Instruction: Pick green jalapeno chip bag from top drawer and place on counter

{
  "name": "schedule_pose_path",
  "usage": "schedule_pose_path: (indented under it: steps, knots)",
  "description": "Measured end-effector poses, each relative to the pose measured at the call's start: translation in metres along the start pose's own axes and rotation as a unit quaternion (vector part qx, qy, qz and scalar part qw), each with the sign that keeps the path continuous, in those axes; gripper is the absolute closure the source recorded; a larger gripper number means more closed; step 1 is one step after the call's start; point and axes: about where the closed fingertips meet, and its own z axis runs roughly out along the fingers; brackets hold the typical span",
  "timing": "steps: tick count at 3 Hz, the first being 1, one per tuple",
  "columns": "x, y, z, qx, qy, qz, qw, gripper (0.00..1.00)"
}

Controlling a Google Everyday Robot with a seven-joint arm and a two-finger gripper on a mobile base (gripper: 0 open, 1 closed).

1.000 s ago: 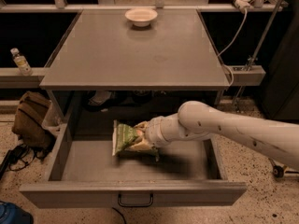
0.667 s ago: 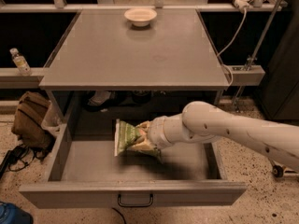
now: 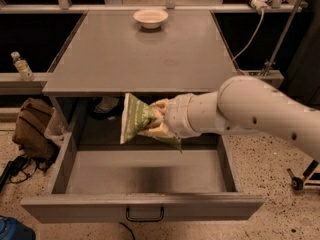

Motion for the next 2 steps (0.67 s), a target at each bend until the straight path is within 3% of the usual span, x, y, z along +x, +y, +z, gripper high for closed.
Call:
schedule_pose_path:
  steps: [1, 2]
  knots:
    - [-0.0268, -0.003, -0.0158, 0.015, 0.005, -0.028, 0.9995, 1.0]
    - [-0.0263, -0.0028, -0.0153, 0.014, 0.005, -0.028, 0.9995, 1.0]
